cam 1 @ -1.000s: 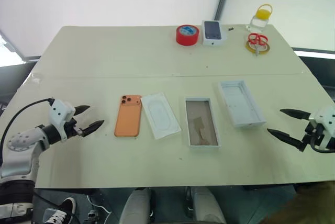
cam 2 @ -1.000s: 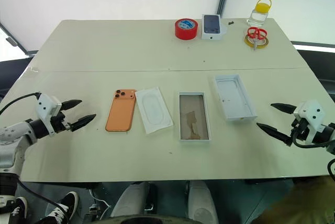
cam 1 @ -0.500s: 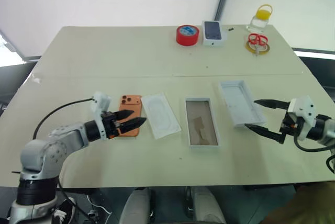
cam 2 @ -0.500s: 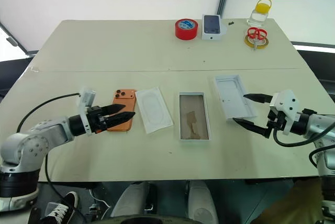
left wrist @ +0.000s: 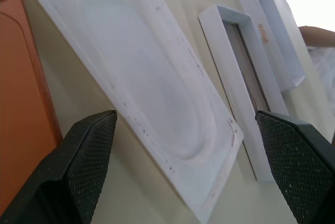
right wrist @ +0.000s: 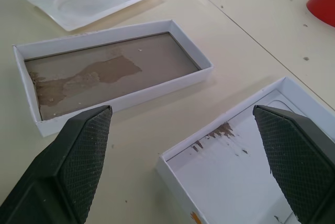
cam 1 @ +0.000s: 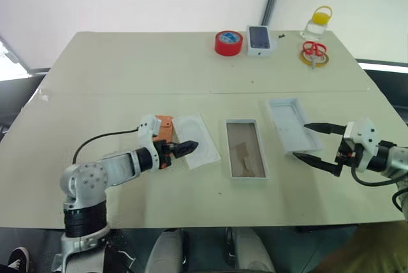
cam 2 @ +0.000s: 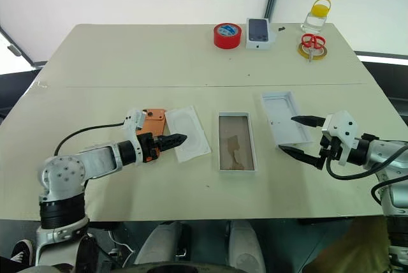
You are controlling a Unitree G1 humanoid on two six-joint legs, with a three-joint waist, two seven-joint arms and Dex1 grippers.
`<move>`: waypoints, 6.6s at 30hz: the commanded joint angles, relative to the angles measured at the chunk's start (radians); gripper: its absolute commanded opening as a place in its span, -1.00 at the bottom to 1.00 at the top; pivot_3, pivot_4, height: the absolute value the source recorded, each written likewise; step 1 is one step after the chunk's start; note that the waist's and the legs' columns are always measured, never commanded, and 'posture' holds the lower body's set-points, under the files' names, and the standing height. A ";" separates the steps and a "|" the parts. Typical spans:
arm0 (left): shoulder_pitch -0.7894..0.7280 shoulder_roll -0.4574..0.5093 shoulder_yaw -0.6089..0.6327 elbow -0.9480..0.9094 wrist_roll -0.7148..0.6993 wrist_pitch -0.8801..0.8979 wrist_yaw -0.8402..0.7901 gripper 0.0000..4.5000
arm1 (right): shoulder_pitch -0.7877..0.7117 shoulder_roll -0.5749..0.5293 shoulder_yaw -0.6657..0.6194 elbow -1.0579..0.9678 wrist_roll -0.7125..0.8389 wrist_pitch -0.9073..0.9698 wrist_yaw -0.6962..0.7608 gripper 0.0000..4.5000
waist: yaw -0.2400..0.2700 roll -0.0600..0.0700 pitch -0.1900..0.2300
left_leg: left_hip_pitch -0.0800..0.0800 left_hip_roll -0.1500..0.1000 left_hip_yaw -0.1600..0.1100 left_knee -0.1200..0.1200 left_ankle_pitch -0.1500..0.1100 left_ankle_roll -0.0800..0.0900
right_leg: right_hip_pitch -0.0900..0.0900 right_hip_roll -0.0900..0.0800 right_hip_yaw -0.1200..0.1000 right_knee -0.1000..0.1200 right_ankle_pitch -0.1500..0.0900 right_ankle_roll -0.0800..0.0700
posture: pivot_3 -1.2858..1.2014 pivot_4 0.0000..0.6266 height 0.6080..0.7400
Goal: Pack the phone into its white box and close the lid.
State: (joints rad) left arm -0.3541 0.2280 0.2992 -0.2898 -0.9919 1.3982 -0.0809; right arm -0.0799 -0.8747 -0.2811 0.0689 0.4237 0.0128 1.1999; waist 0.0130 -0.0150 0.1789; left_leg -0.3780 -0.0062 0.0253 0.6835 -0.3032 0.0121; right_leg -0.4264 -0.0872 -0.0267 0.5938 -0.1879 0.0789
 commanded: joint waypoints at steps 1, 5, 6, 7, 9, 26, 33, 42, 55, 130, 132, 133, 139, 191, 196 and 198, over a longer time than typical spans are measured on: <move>-0.039 -0.082 0.078 0.003 -0.004 0.074 0.138 0.98 | -0.007 0.003 -0.019 -0.017 0.004 -0.018 -0.010 1.00 | 0.001 0.000 0.000 | 0.000 0.000 0.000 0.000 0.000 0.000 | 0.000 0.000 0.000 0.000 0.000 0.000 | 0.03 -0.52 0.98; -0.055 -0.116 0.071 0.005 0.035 0.088 0.184 0.98 | -0.004 0.005 -0.019 -0.017 0.002 -0.020 -0.012 1.00 | 0.000 0.000 0.000 | 0.000 0.000 0.000 0.000 0.000 0.000 | 0.001 0.000 0.000 0.000 0.000 0.000 | 0.03 -0.52 0.98; -0.061 -0.129 0.077 0.017 0.049 0.089 0.206 0.98 | -0.005 0.006 -0.019 -0.018 0.003 -0.018 -0.015 1.00 | 0.000 0.000 0.000 | 0.001 0.000 0.000 0.000 0.000 0.000 | 0.001 0.000 0.000 0.000 0.000 0.000 | 0.03 -0.52 0.98; -0.068 -0.139 0.080 0.025 0.059 0.089 0.218 0.98 | -0.007 0.006 -0.018 -0.018 0.003 -0.016 -0.017 1.00 | 0.000 0.000 0.000 | 0.001 0.000 0.000 0.000 0.000 0.000 | 0.001 0.000 0.000 0.000 0.000 0.000 | 0.03 -0.52 0.98; -0.086 -0.157 0.085 0.040 0.077 0.093 0.240 0.98 | -0.011 0.009 -0.016 -0.018 0.002 -0.016 -0.022 1.00 | 0.002 0.000 0.000 | 0.002 0.000 0.000 0.000 0.000 0.000 | 0.003 0.000 0.000 0.000 0.000 0.000 | 0.03 -0.52 0.98; -0.134 -0.214 0.135 0.099 0.152 0.178 0.211 -0.98 | -0.016 0.013 -0.023 -0.036 0.000 -0.015 -0.048 1.00 | 0.001 -0.001 0.000 | 0.002 -0.002 0.000 0.000 0.000 0.000 | 0.003 -0.001 0.000 -0.001 0.000 0.000 | 0.03 -0.52 0.98; -0.201 -0.171 0.206 0.105 0.138 0.204 0.150 -0.98 | 0.017 0.026 0.005 -0.192 0.101 0.119 -0.041 1.00 | -0.001 -0.002 0.001 | 0.002 -0.001 -0.001 0.000 0.000 0.000 | 0.003 0.000 0.000 -0.001 0.000 0.000 | 0.03 -0.52 0.98; -0.272 -0.020 0.138 0.149 0.080 0.192 -0.022 -0.98 | 0.050 0.069 0.240 -0.379 0.016 0.172 -0.047 1.00 | 0.002 -0.006 0.003 | 0.001 -0.002 -0.002 -0.001 0.001 -0.001 | 0.002 -0.001 -0.001 -0.001 0.000 0.000 | 0.03 -0.52 0.98; -0.265 0.002 0.035 0.143 0.130 0.123 -0.104 -1.00 | -0.094 0.061 0.438 -0.177 -0.190 0.041 0.047 -0.81 | 0.000 -0.007 0.004 | 0.000 -0.002 -0.001 -0.001 0.001 -0.002 | 0.001 -0.002 -0.001 -0.001 0.000 0.000 | 0.03 -0.52 0.98; 0.099 0.256 -0.093 0.063 0.484 -1.003 -0.745 0.58 | -0.369 0.331 0.487 -0.049 -0.420 0.015 -0.339 -0.98 | -0.010 -0.009 0.007 | -0.008 -0.002 -0.002 -0.003 0.005 -0.010 | -0.008 -0.005 -0.003 -0.001 0.001 -0.003 | 0.03 -0.52 0.98; 0.124 0.282 -0.105 0.085 0.519 -1.085 -0.782 0.58 | -0.373 0.332 0.506 -0.049 -0.433 0.014 -0.332 -0.98 | -0.006 -0.009 0.007 | -0.010 -0.002 -0.002 -0.002 0.005 -0.009 | -0.010 -0.005 -0.003 0.000 0.001 -0.004 | 0.03 -0.52 0.98; 0.130 0.283 -0.100 0.090 0.507 -1.095 -0.789 0.58 | -0.377 0.329 0.527 -0.051 -0.455 0.021 -0.327 -0.98 | -0.004 -0.009 0.007 | -0.011 -0.002 -0.002 -0.002 0.005 -0.009 | -0.010 -0.005 -0.003 0.000 0.001 -0.004 | 0.03 -0.52 0.98; 0.175 0.306 -0.117 0.129 0.547 -1.191 -0.814 0.58 | -0.382 0.278 0.616 -0.036 -0.578 0.013 -0.294 -0.98 | -0.002 -0.009 0.007 | -0.011 -0.002 -0.001 -0.001 0.005 -0.008 | -0.011 -0.004 -0.004 0.000 0.001 -0.003 | 0.03 -0.52 0.98; 0.178 0.322 -0.124 0.126 0.521 -1.198 -0.804 0.58 | -0.231 0.172 0.545 -0.242 -0.317 0.112 -0.069 -0.14 | -0.001 -0.009 0.007 | -0.011 0.001 -0.002 -0.001 0.005 -0.008 | -0.010 0.000 -0.004 0.001 0.001 -0.003 | 0.03 -0.52 0.98; 0.175 0.321 -0.128 0.129 0.523 -1.190 -0.797 0.58 | -0.233 0.182 0.555 -0.232 -0.329 0.117 -0.083 -0.99 | -0.001 -0.010 0.007 | -0.011 0.001 -0.002 -0.001 0.005 -0.008 | -0.010 0.000 -0.004 0.001 0.001 -0.003 | 0.03 -0.52 0.98; 0.177 0.326 -0.127 0.133 0.526 -1.188 -0.798 0.58 | -0.229 0.180 0.560 -0.237 -0.338 0.110 -0.089 -0.99 | -0.001 -0.009 0.007 | -0.011 0.001 -0.002 -0.001 0.005 -0.008 | -0.010 0.000 -0.004 0.001 0.001 -0.003 | 0.03 -0.52 0.98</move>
State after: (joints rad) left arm -0.1691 0.5468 0.1706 -0.1370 -0.4614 0.2135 -0.8807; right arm -0.3017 -0.6952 0.2846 -0.1517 0.0887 0.1272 1.1174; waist 0.0121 -0.0245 0.1856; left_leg -0.3888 -0.0051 0.0237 0.6829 -0.2983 0.0041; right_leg -0.4367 -0.0875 -0.0306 0.5947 -0.1865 0.0759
